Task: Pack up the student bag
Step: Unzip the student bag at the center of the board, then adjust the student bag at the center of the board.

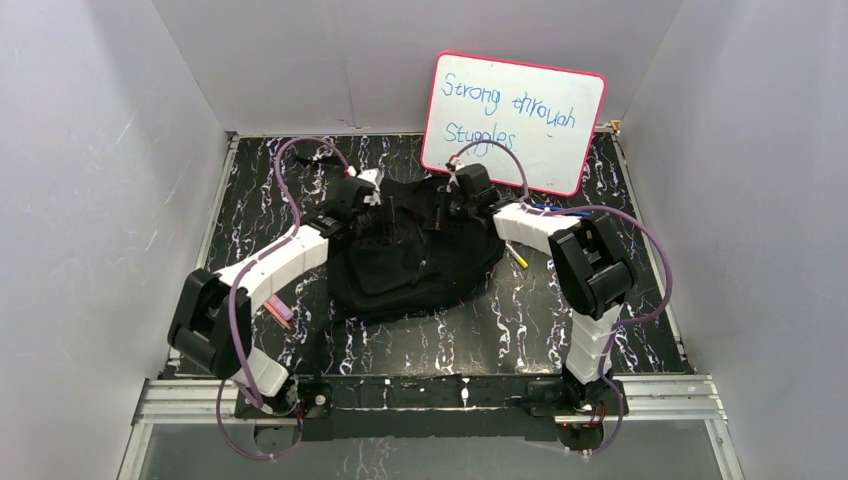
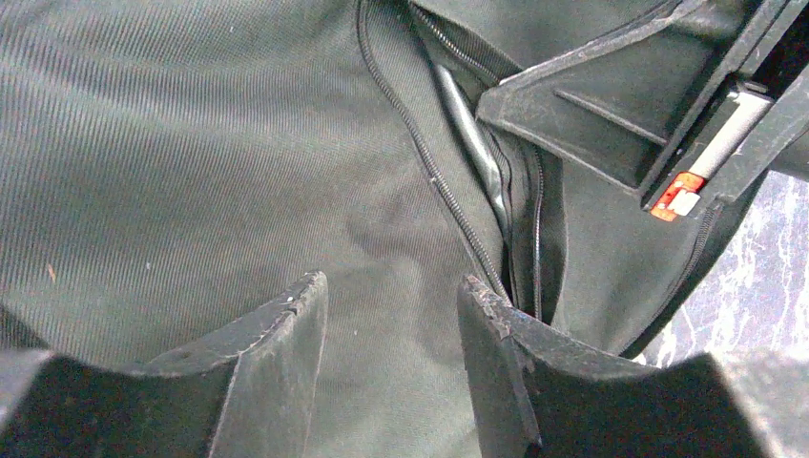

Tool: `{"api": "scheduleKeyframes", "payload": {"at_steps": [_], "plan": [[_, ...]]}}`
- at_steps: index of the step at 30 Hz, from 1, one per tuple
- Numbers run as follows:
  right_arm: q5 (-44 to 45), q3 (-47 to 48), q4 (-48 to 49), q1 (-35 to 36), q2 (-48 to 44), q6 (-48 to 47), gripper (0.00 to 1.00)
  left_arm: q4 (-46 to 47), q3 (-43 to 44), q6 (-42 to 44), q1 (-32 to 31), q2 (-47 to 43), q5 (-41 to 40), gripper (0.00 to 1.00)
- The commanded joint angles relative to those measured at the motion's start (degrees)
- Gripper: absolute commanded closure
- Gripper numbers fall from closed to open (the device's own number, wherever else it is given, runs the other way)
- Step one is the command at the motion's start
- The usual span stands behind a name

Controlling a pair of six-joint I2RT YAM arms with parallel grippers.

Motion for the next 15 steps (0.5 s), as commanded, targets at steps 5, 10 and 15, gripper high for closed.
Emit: {"api": "scheduleKeyframes", "payload": {"at_steps": [5, 10, 15], "plan": [[-16.2, -4.5, 6.9, -5.4, 1.4, 6.1, 1.00, -1.1, 9.5, 2.3, -3.0, 8.6, -3.6, 0.49], [-16.5, -5.1, 7.8, -5.4, 1.6, 6.6, 1.00, -2.2, 12.0, 2.0, -5.0, 12.0, -5.2, 0.49], [-16.9, -5.3, 8.1, -5.4, 1.9, 6.8, 1.00, -3.4, 14.8, 2.1, -6.3, 14.6, -6.6, 0.49]]}}
